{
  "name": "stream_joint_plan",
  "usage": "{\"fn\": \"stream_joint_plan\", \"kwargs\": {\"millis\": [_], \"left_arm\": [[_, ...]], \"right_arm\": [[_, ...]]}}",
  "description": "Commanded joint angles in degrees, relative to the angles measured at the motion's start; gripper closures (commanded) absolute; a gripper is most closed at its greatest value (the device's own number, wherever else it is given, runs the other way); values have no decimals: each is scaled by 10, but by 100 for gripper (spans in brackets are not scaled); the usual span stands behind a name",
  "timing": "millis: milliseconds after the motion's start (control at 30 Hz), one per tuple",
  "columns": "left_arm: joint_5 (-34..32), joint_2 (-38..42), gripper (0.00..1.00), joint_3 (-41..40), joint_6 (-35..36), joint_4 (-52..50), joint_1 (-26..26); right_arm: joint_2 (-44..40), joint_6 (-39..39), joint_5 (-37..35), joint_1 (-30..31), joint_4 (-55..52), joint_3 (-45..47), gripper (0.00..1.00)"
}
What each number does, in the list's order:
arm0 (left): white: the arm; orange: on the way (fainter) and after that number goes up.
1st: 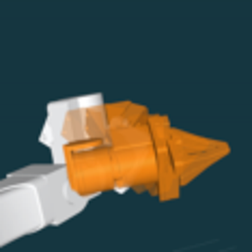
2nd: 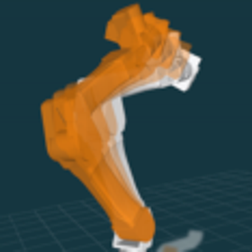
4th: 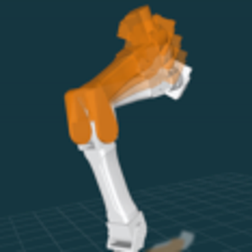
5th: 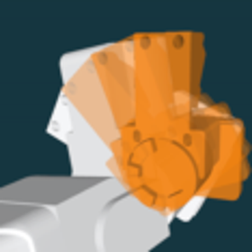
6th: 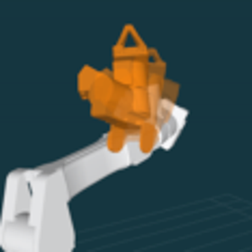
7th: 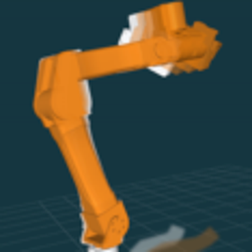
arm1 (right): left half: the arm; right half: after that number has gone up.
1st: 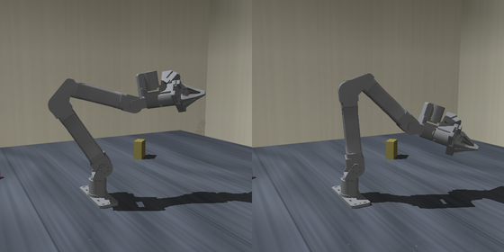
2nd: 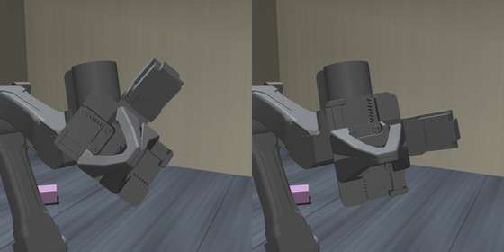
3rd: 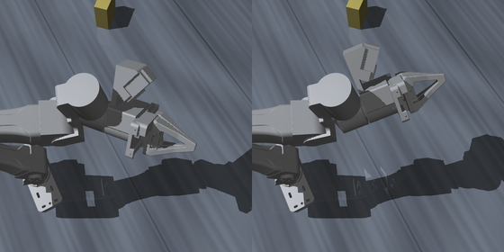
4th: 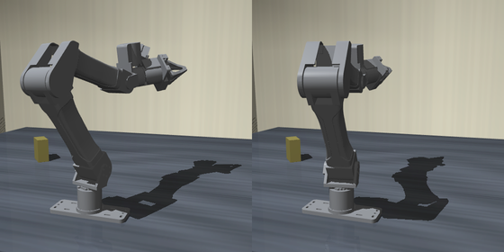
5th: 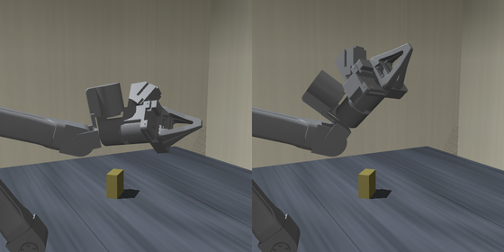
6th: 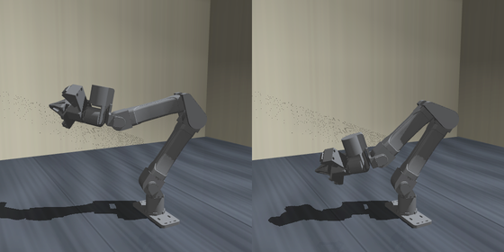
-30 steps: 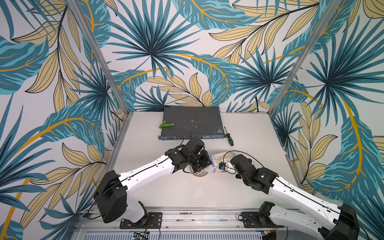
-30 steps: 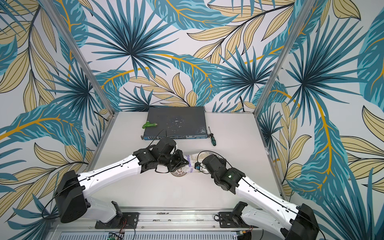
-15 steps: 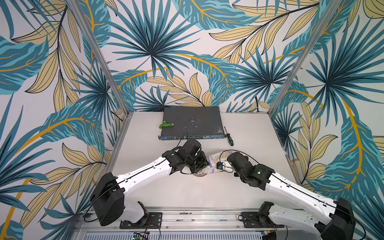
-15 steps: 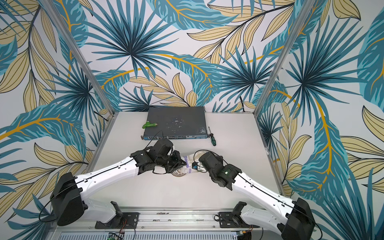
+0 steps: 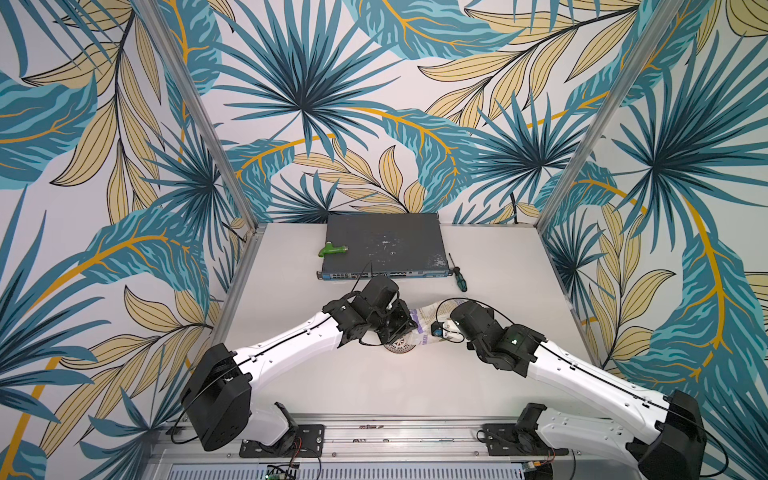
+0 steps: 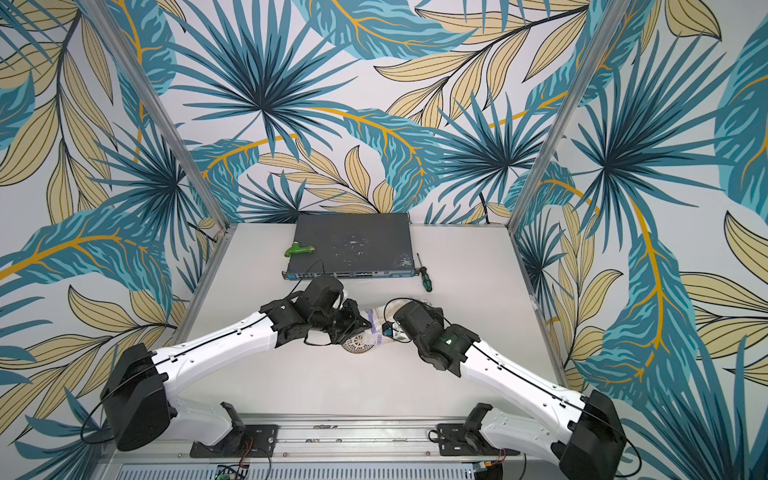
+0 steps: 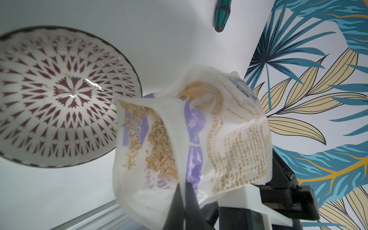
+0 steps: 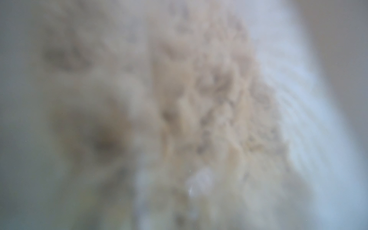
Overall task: Pour the oats into the breakfast bowl
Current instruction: Pour the oats into the bowl.
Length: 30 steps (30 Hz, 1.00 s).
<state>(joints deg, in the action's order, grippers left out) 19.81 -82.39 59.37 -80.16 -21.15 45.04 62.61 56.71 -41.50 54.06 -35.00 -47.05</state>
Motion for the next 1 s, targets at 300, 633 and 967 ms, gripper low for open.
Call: {"fn": "stream_joint_plan", "kwargs": {"millis": [300,633,967], "left_arm": [[-41,-29,100,-27,17,-47,-27],[-45,-42,100,-31,30,-48,-36],[-44,-62,100,-18,48,-50,-45]], "right_arm": [[-8,-8,-67,12,43,-41,100],[9,-4,-77,22,45,-51,100],[25,-3,-86,32,42,-63,100]]}}
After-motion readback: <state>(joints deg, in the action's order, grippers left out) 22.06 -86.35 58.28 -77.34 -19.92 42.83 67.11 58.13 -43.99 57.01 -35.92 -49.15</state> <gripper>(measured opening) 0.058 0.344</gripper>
